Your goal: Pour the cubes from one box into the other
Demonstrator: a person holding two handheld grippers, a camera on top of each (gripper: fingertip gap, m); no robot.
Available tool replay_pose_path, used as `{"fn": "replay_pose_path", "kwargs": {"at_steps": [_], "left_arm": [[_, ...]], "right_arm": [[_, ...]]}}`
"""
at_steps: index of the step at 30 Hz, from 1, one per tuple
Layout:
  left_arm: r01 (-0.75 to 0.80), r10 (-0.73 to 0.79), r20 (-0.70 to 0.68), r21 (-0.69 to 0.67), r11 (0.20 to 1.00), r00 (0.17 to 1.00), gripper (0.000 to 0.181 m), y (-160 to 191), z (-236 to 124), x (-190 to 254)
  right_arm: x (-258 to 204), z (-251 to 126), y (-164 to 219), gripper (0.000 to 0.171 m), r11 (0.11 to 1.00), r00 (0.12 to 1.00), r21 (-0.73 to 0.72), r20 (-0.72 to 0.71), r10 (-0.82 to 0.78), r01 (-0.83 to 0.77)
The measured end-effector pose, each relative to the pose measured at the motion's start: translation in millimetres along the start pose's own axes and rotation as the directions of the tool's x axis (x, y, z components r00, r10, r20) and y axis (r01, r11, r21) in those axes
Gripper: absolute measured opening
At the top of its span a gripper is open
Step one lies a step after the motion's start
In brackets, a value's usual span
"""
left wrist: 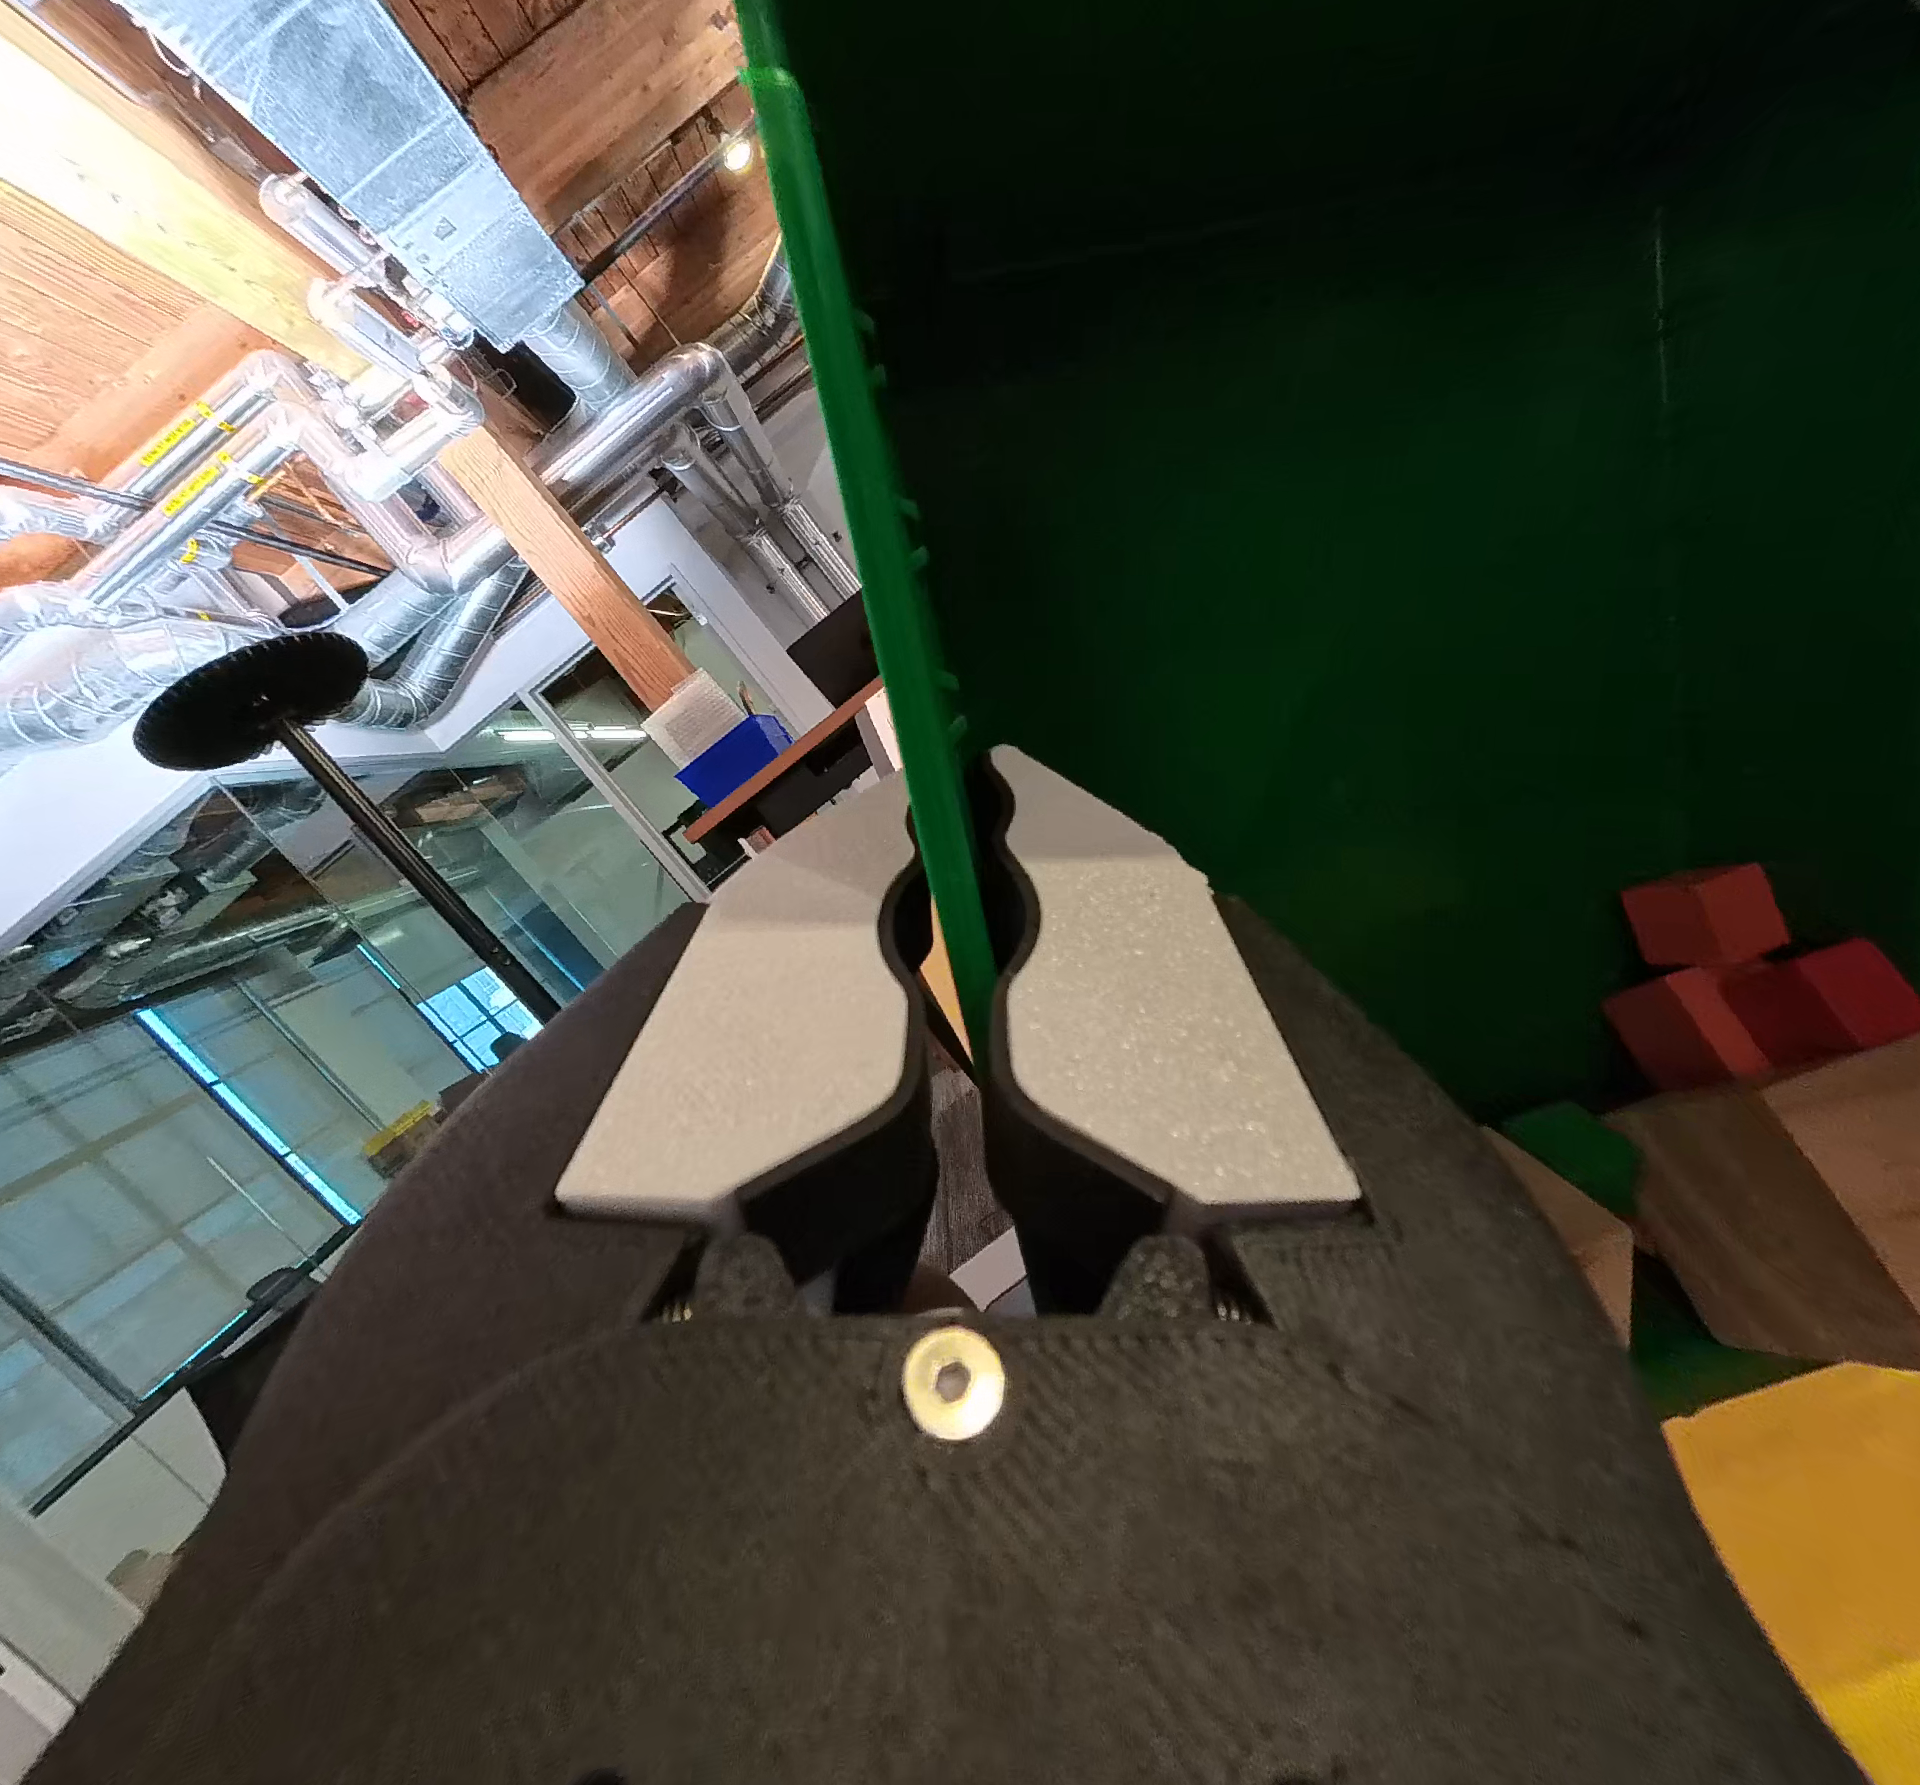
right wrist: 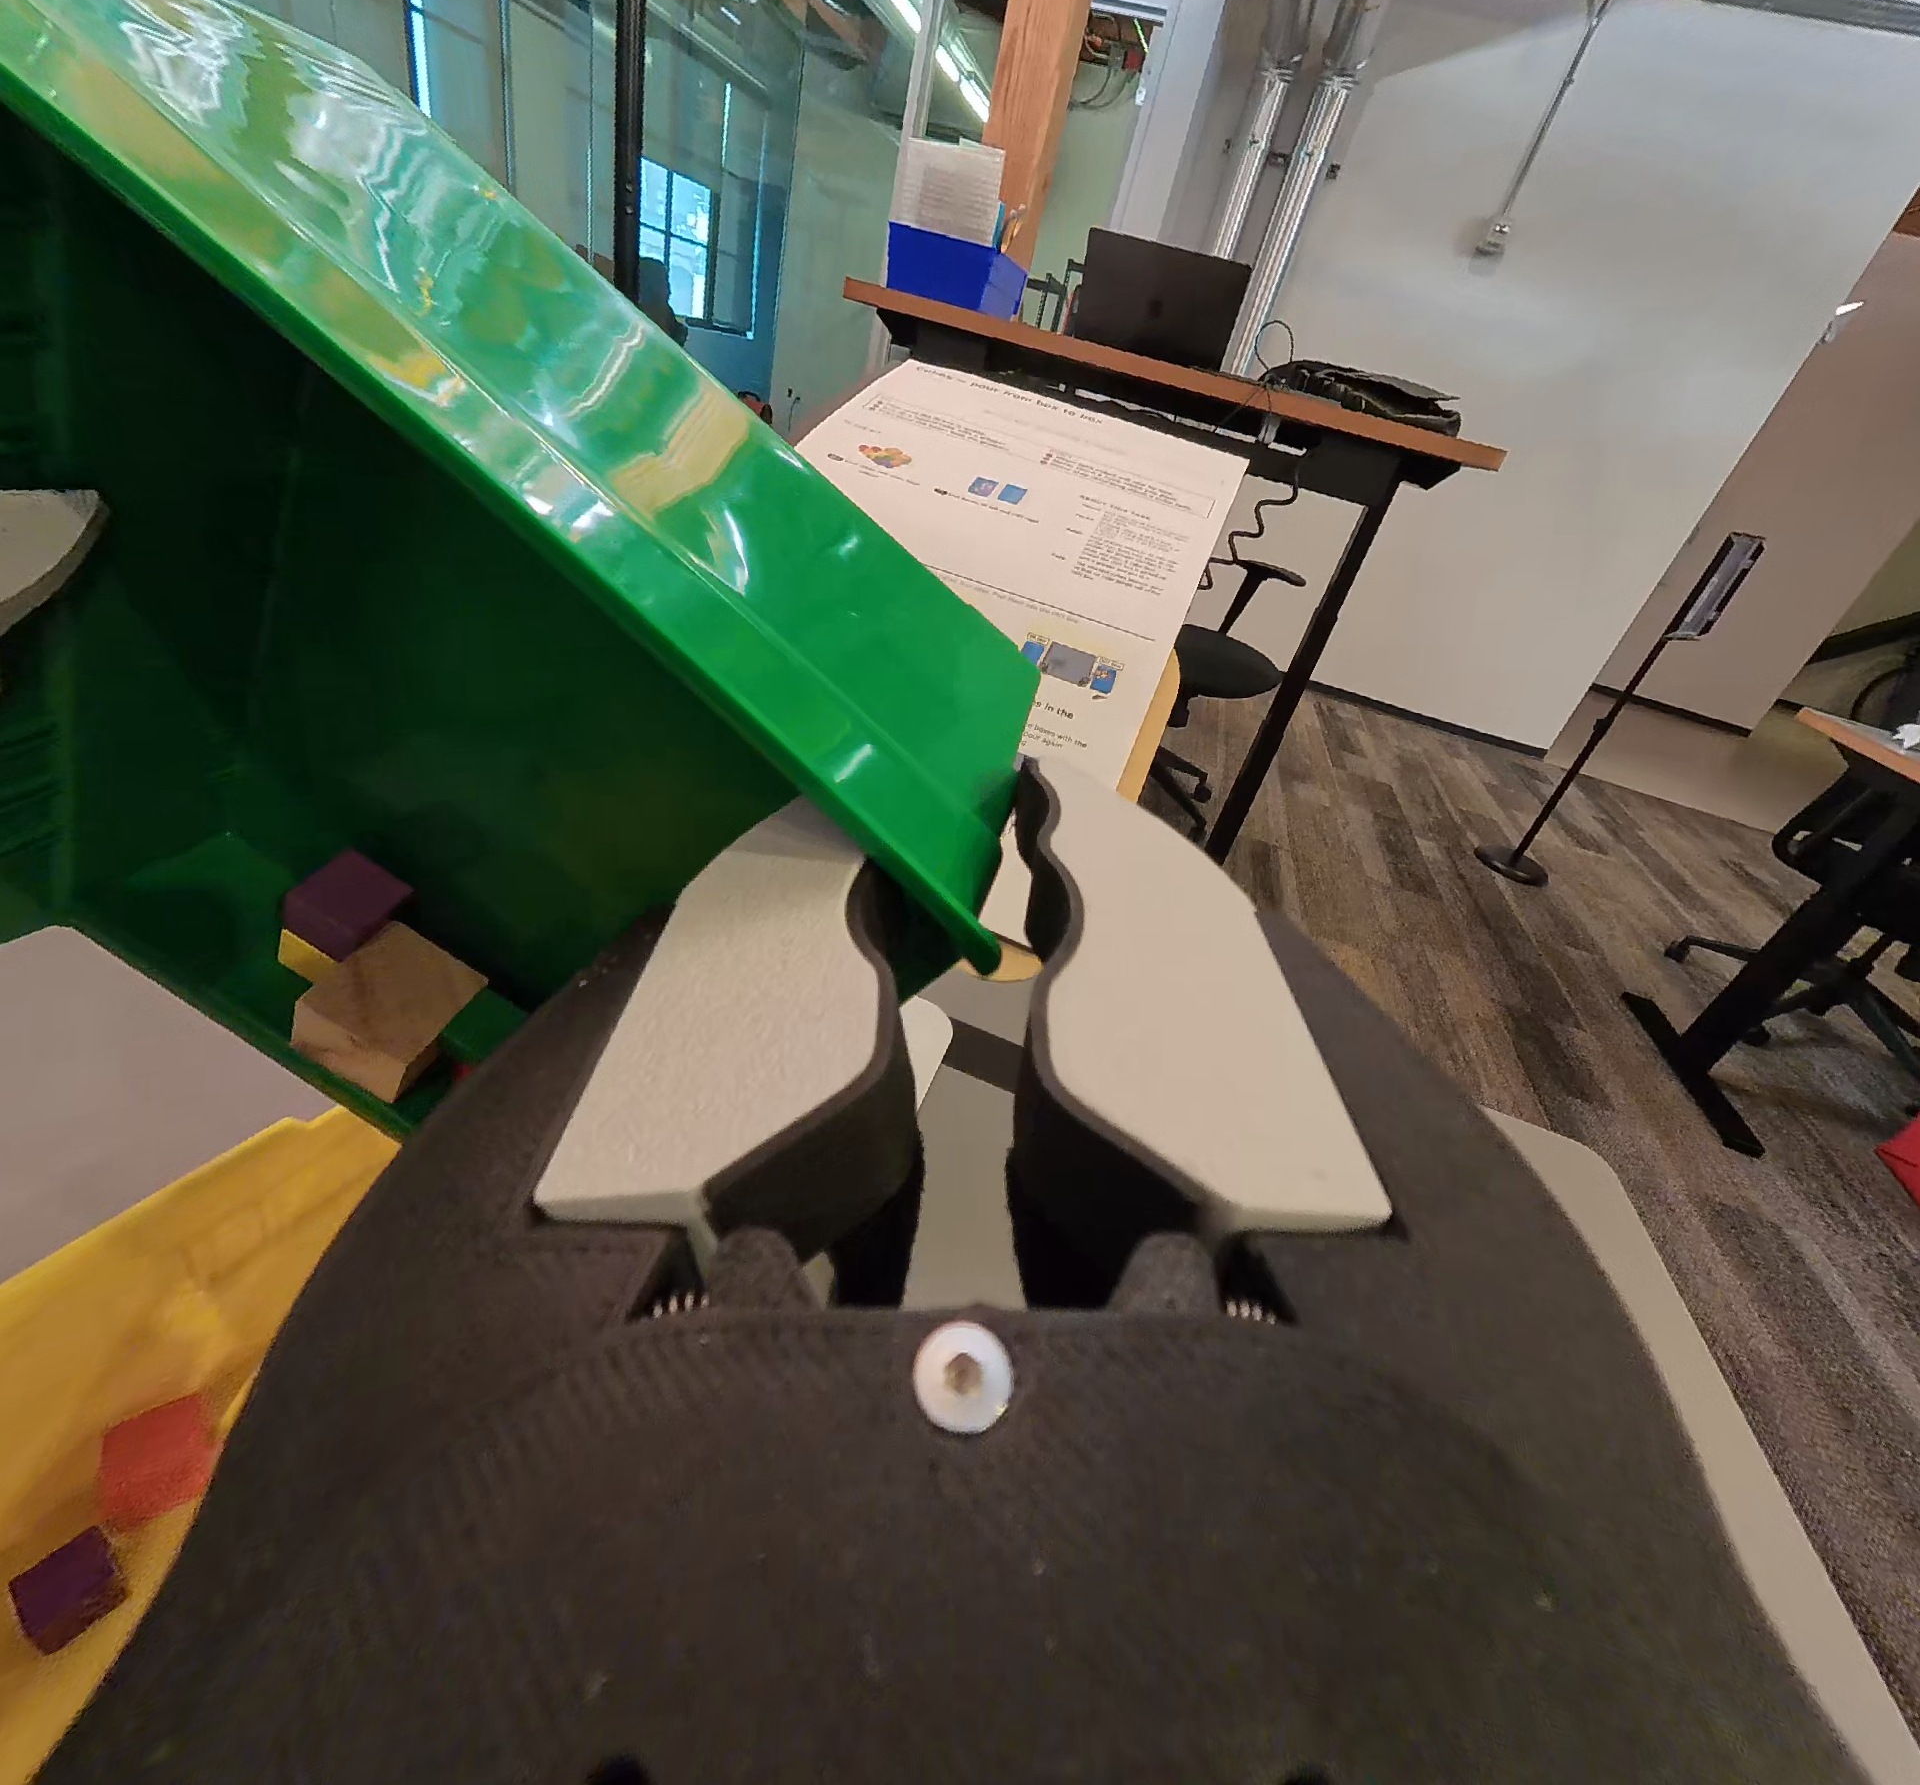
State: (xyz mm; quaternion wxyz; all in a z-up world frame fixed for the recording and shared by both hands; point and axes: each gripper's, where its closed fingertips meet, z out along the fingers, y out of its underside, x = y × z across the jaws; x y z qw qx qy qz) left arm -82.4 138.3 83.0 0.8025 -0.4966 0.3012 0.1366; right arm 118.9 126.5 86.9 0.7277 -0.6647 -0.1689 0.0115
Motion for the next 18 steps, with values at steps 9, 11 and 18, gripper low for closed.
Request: {"fn": "replay_pose_path", "kwargs": {"at_steps": [9, 11, 18], "left_arm": [[0.003, -0.004, 0.035, 0.026, 1.000, 0.999, 0.003, -2, -5, -4], [-0.003, 0.001, 0.060, 0.037, 0.999, 0.998, 0.003, -3, -7, -6], [0.008, -0.014, 0.087, 0.069, 0.998, 0.996, 0.003, -6, -11, -9]], "right_arm": [[-4, -3, -8, 0.015, 0.999, 1.000, 0.035, 0.007, -0.024, 0.024], [-6, -5, -11, 0.015, 0.998, 0.999, 0.048, 0.005, -0.035, 0.034], [-9, -9, -20, 0.015, 0.995, 0.998, 0.073, -0.005, -0.066, 0.066]]}}
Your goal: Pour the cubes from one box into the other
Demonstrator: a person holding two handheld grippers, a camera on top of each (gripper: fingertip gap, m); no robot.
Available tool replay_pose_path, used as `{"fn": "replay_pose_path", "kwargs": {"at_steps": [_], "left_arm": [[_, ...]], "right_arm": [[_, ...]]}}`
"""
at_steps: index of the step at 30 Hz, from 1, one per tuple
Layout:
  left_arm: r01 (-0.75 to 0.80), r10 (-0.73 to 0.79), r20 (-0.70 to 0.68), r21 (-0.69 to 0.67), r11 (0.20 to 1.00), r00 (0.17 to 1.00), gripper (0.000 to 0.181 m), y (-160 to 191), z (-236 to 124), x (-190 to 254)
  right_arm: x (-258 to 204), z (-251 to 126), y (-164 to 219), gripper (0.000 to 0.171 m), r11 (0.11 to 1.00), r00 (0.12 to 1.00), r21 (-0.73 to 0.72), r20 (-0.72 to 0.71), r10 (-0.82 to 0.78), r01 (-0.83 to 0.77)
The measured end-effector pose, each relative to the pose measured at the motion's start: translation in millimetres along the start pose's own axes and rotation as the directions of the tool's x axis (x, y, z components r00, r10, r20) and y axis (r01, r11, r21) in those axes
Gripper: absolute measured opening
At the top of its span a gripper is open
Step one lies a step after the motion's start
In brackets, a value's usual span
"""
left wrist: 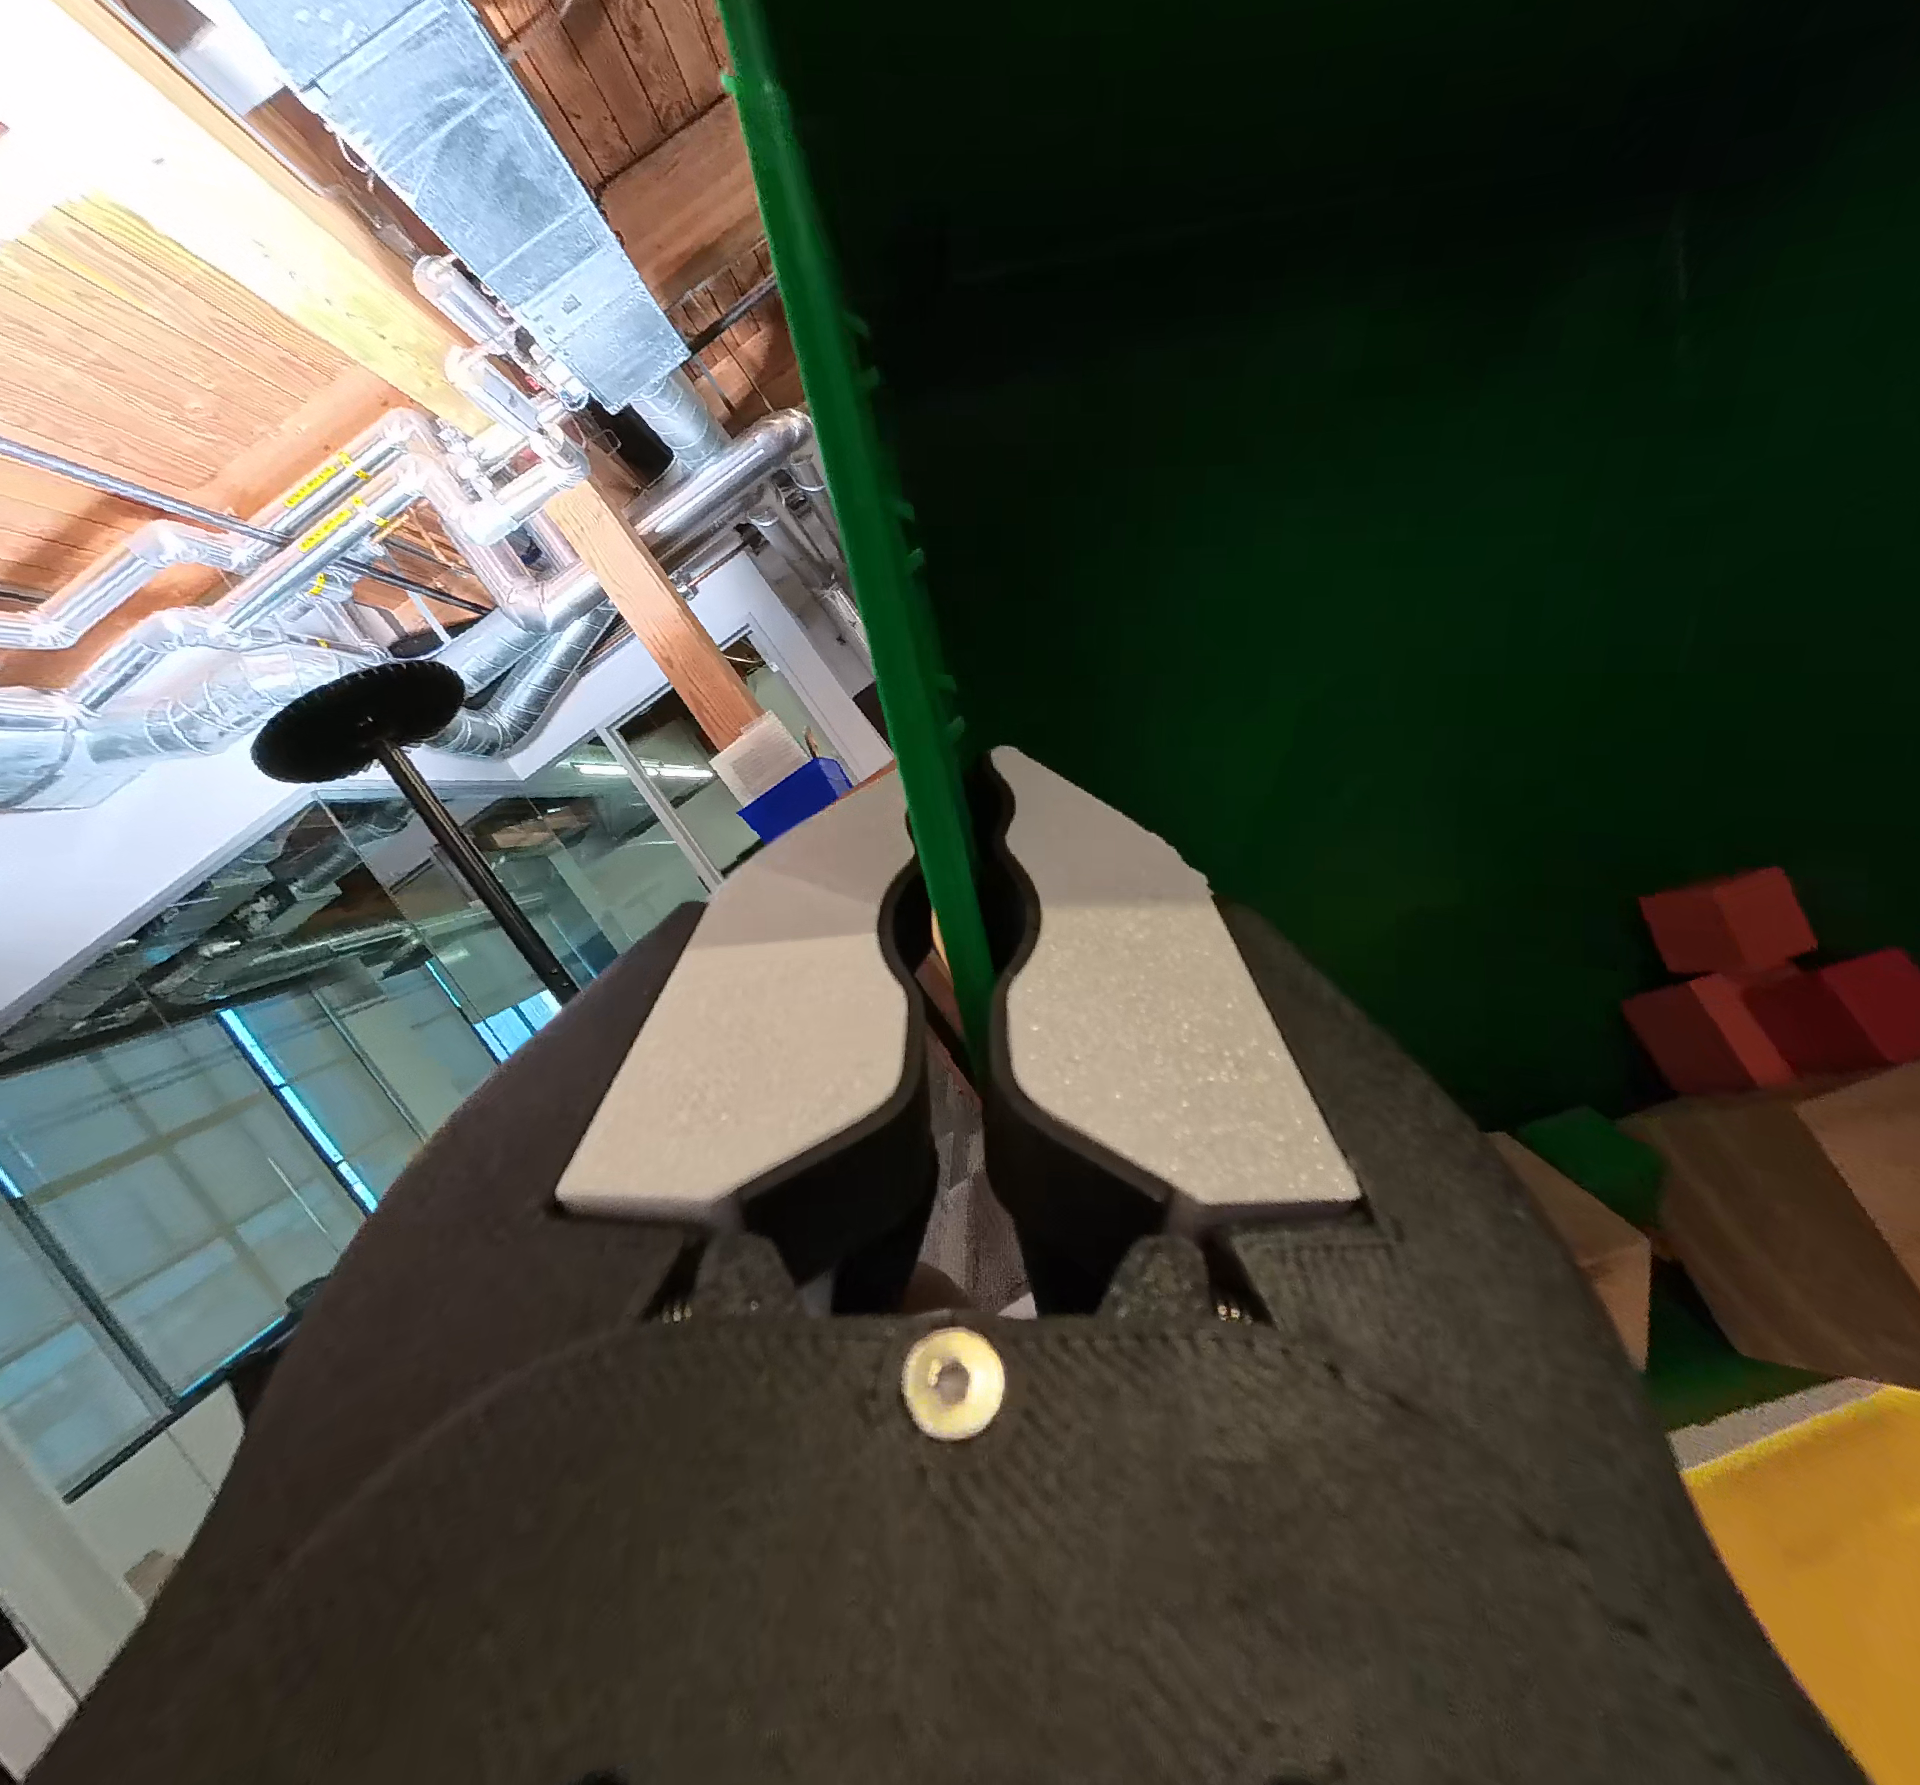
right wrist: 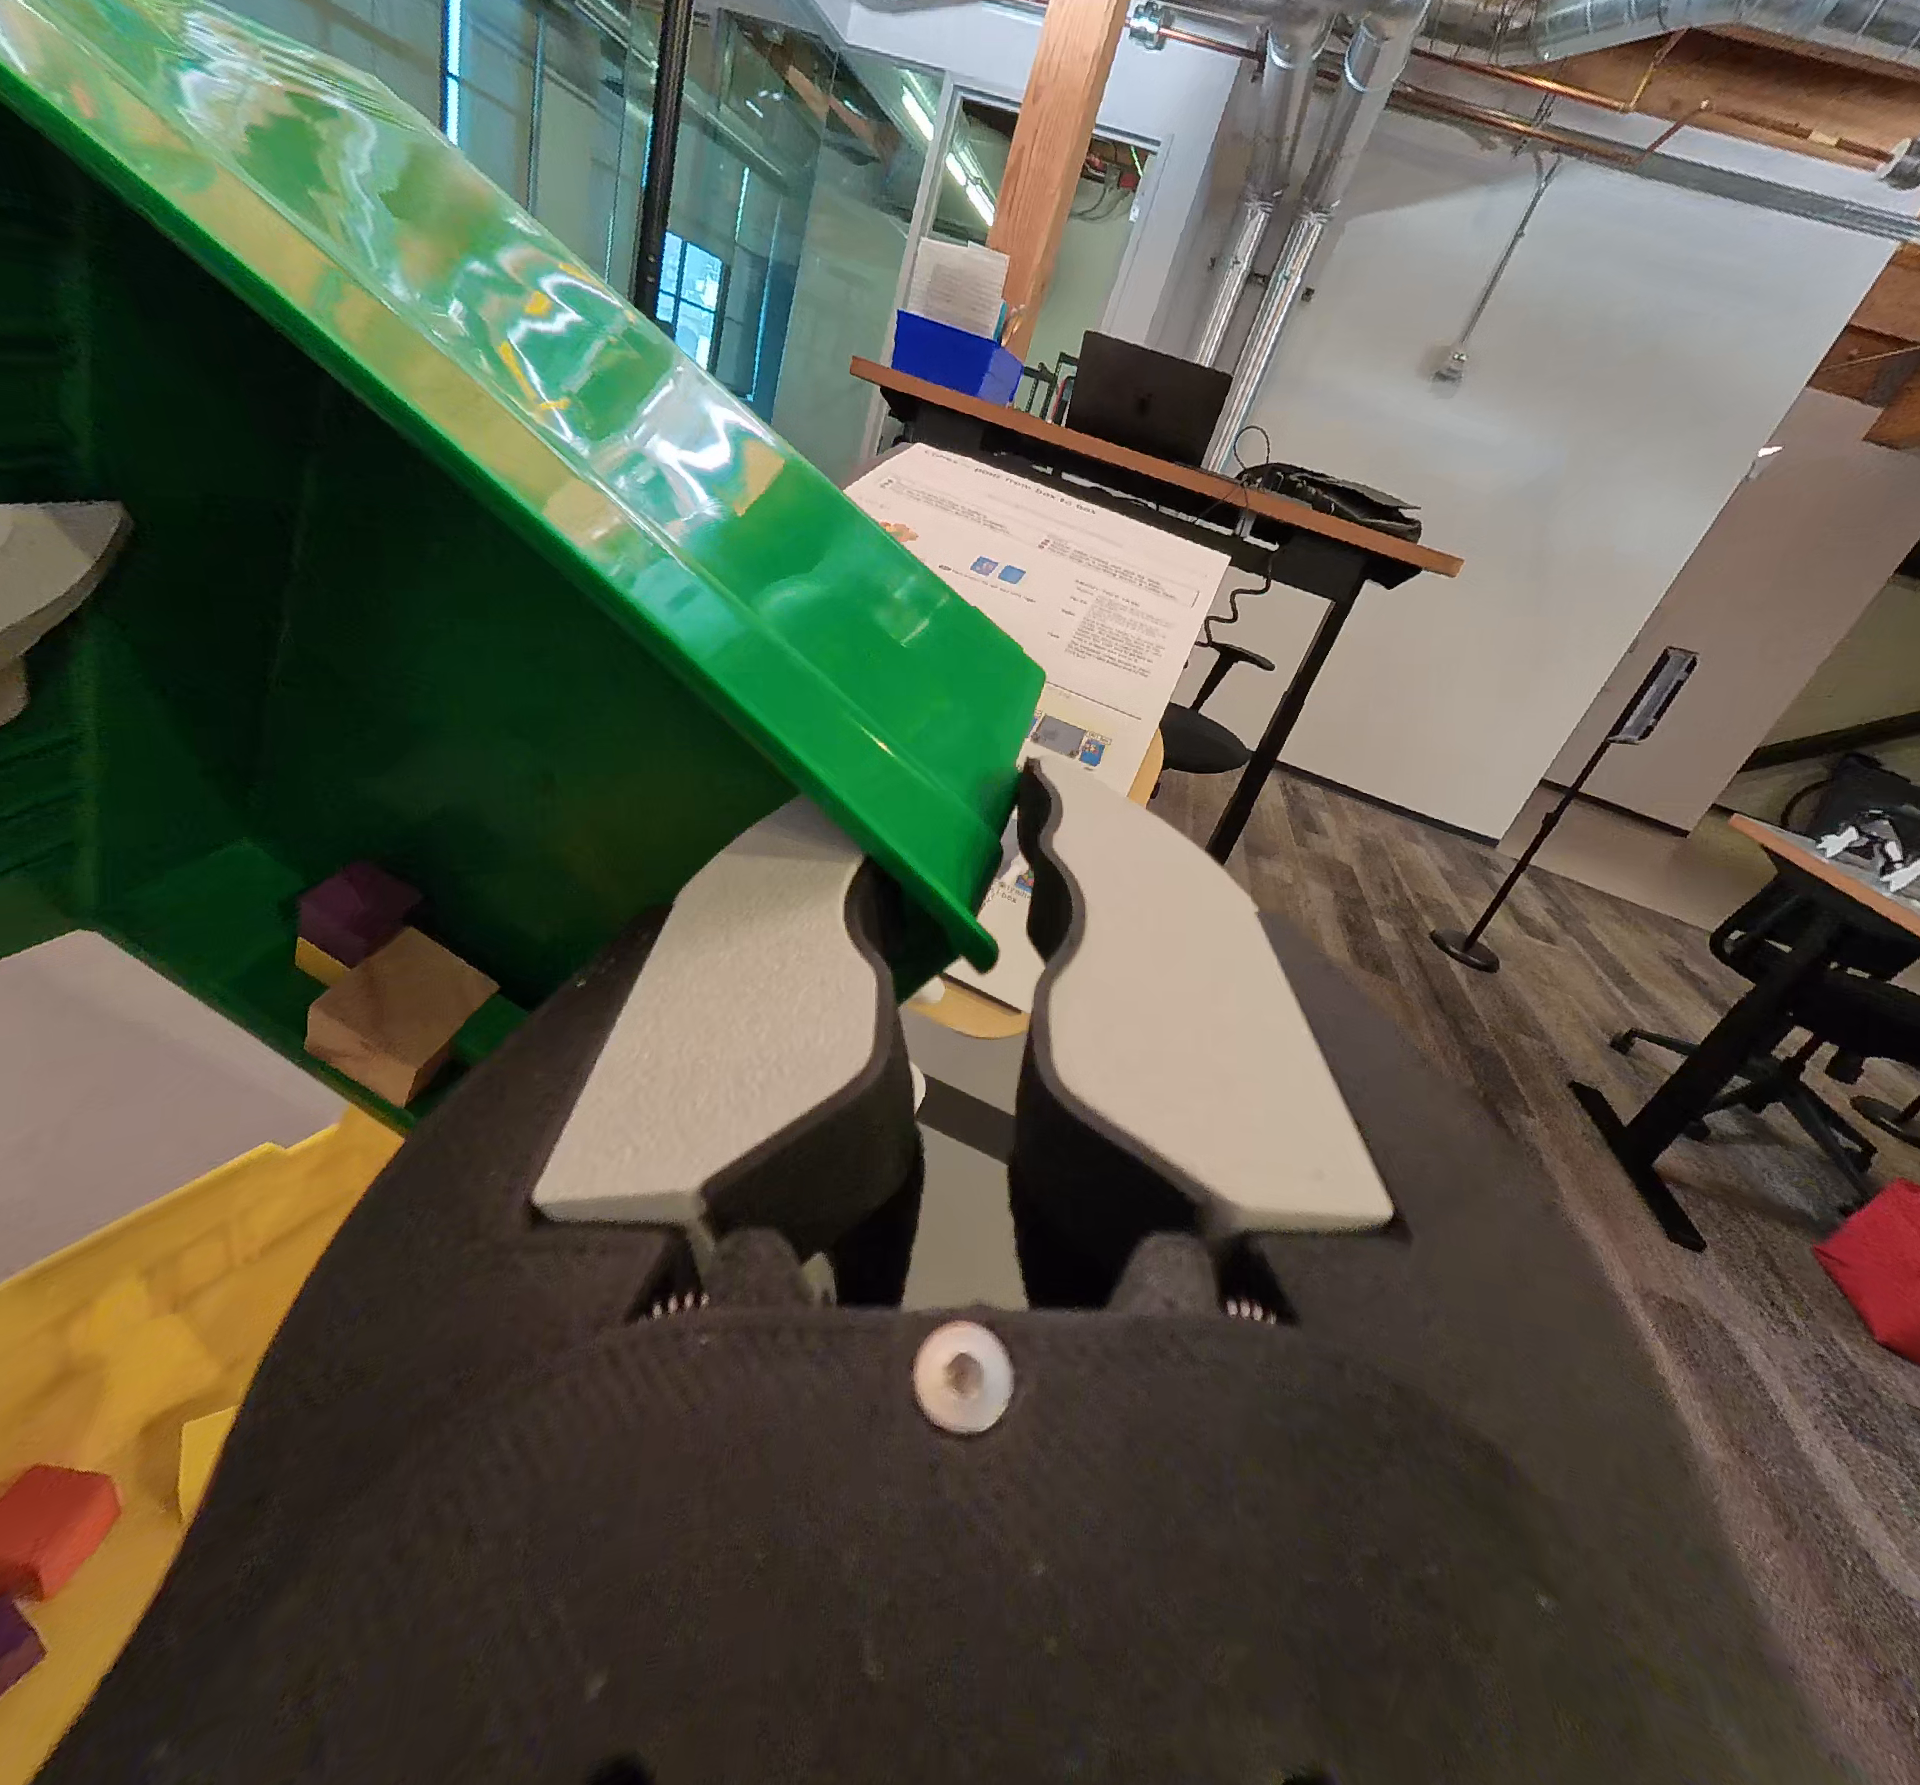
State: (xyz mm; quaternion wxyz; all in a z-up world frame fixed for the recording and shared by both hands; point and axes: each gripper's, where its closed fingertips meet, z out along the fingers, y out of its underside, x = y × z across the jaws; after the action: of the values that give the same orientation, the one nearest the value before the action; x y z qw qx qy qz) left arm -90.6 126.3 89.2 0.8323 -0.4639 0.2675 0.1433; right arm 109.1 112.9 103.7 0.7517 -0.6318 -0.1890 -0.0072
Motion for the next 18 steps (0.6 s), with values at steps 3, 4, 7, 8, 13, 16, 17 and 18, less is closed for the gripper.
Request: {"fn": "replay_pose_path", "kwargs": {"at_steps": [3, 4, 7, 8, 13, 16, 17, 18], "left_arm": [[0.000, 0.000, -0.001, 0.004, 1.000, 1.000, 0.004, 0.5, 0.0, -0.4], [-0.001, 0.001, 0.000, 0.003, 1.000, 1.000, 0.004, 1.2, 0.0, -0.5], [-0.001, 0.001, 0.002, 0.002, 1.000, 1.000, 0.004, 2.1, -0.6, -0.9], [-0.001, 0.001, 0.004, 0.003, 1.000, 1.000, 0.004, 2.1, -0.9, -1.0], [0.002, -0.002, 0.001, 0.006, 1.000, 1.000, 0.004, 1.3, -0.1, -0.4], [0.001, -0.001, 0.001, 0.011, 1.000, 1.000, 0.004, -1.1, 0.7, -1.0], [-0.001, 0.001, 0.000, 0.013, 1.000, 1.000, 0.004, -1.9, 1.1, -1.3], [-0.003, 0.003, -0.001, 0.014, 1.000, 1.000, 0.004, -2.6, 1.3, -1.6]], "right_arm": [[-0.8, 0.6, 0.5, 0.015, 1.000, 1.000, 0.004, 0.002, 0.001, -0.001], [-1.3, 1.0, 0.9, 0.015, 1.000, 1.000, 0.003, 0.003, 0.002, -0.002], [-2.3, 1.5, 1.1, 0.015, 1.000, 1.000, 0.005, 0.006, 0.002, -0.002], [-2.4, 1.5, 0.9, 0.015, 1.000, 1.000, 0.006, 0.006, 0.001, -0.001], [-1.4, 0.6, 0.1, 0.015, 1.000, 1.000, 0.005, 0.005, -0.002, 0.002], [-0.4, -0.2, -1.3, 0.015, 1.000, 1.000, 0.009, 0.001, -0.001, 0.001], [-0.1, -0.5, -1.6, 0.015, 1.000, 1.000, 0.010, 0.001, -0.001, 0.001], [0.0, -0.7, -1.8, 0.015, 1.000, 1.000, 0.010, 0.001, -0.001, 0.001]]}}
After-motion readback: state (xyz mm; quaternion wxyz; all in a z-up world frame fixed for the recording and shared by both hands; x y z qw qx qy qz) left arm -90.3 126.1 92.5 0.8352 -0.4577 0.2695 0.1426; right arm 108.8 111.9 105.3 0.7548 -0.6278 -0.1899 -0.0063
